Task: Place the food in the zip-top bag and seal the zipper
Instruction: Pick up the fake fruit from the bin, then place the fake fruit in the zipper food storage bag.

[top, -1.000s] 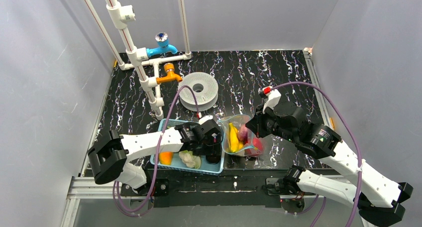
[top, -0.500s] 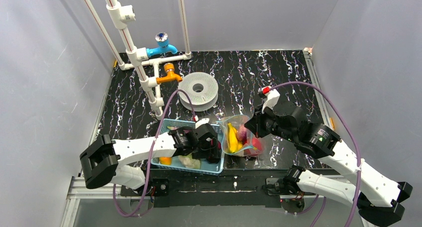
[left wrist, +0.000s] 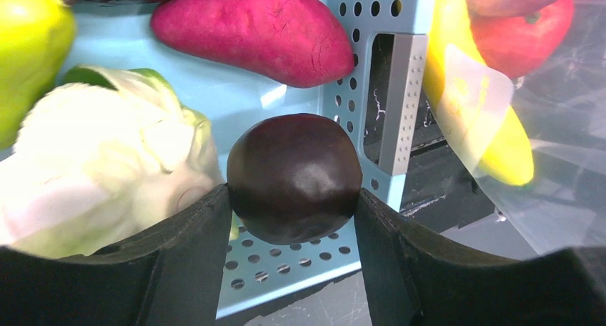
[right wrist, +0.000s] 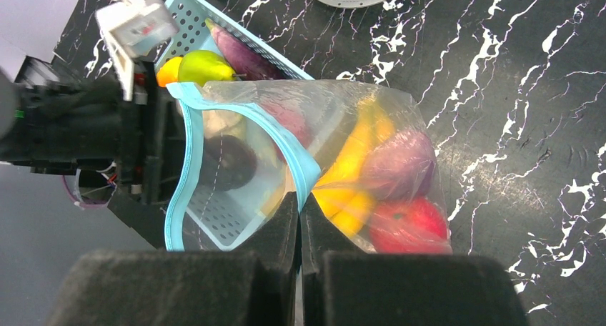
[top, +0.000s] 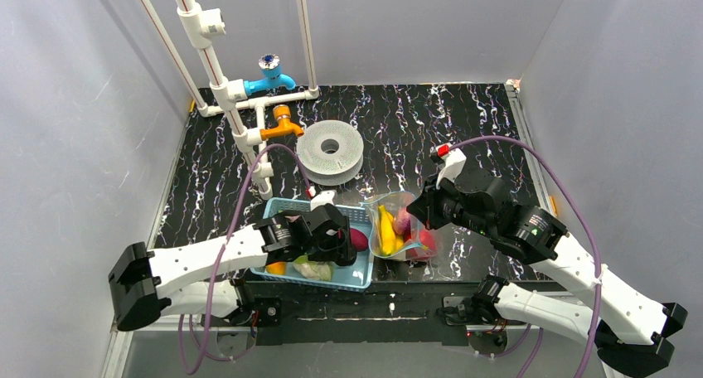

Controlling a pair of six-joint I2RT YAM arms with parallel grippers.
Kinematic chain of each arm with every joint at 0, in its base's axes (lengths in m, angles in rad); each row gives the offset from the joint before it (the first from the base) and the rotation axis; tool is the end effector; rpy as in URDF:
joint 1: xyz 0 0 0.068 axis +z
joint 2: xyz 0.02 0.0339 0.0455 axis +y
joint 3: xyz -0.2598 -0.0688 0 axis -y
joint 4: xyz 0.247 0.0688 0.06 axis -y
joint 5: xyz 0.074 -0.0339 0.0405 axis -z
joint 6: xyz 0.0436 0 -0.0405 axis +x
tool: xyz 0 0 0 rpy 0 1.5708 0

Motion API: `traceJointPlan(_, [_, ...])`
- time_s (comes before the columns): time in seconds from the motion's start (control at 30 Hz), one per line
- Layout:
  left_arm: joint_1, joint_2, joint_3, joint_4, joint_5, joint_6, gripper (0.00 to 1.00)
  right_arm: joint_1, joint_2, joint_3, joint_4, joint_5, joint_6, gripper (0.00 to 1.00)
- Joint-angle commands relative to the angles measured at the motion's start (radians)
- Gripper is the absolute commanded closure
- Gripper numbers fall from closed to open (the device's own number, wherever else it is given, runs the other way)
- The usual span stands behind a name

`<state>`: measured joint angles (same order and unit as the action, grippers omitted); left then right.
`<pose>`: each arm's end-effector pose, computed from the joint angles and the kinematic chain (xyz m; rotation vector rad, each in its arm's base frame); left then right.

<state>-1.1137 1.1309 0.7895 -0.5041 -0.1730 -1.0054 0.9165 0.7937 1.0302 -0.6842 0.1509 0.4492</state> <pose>0.1126 -0.2118 0.2349 0.0541 2.5456 -0.7341 0.1083 0.1305 0.3642 -0.3863 2.0512 0.7054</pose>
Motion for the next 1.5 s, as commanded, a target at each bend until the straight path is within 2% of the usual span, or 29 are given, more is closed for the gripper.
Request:
traceJointPlan(0.0, [-0.005, -0.151, 0.066, -0.118, -0.086, 0.011, 0.67, -0.004, -0.010, 0.003, 0.057, -0.006, 0.006, 0.99])
traceJointPlan(0.23, [-0.003, -0.412, 0.095, -0.075, -0.067, 0.025, 0.67, -0.004, -0.001, 0.005, 0.071, -0.019, 0.006, 0.99])
traceJointPlan(0.4, [-0.003, -0.522, 0.009, 0.228, 0.030, 0.009, 0.67, -0.004, 0.010, 0.004, 0.079, -0.037, 0.012, 0.99])
traceJointPlan(0.53, [-0.003, -0.484, -0.033, 0.483, 0.123, -0.005, 0.66, -0.004, 0.013, 0.004, 0.083, -0.049, 0.021, 0.99])
traceJointPlan(0.63, [-0.004, -0.381, 0.035, 0.549, 0.190, 0.005, 0.66, -0.003, 0.013, 0.007, 0.082, -0.058, 0.025, 0.99])
traceJointPlan(0.77, [-0.013, -0.228, 0.140, 0.538, 0.257, 0.028, 0.67, -0.003, 0.011, 0.006, 0.083, -0.063, 0.033, 0.99])
traceJointPlan(0.83, [-0.030, -0.182, 0.166, 0.513, 0.213, 0.043, 0.68, -0.003, 0.011, 0.008, 0.086, -0.067, 0.038, 0.99])
traceJointPlan(1.03, [-0.106, -0.116, 0.237, 0.290, -0.068, 0.126, 0.69, -0.004, 0.006, 0.013, 0.093, -0.077, 0.043, 0.99])
traceJointPlan(1.27, [-0.127, -0.035, 0.289, 0.163, -0.125, 0.127, 0.64, -0.004, 0.013, 0.013, 0.100, -0.078, 0.042, 0.99])
traceJointPlan(1.33, [-0.129, -0.037, 0.292, 0.144, -0.146, 0.133, 0.59, -0.004, 0.011, 0.011, 0.100, -0.079, 0.043, 0.99])
traceJointPlan(1.47, [-0.129, -0.044, 0.306, 0.110, -0.155, 0.153, 0.35, -0.004, 0.008, 0.005, 0.095, -0.076, 0.043, 0.99])
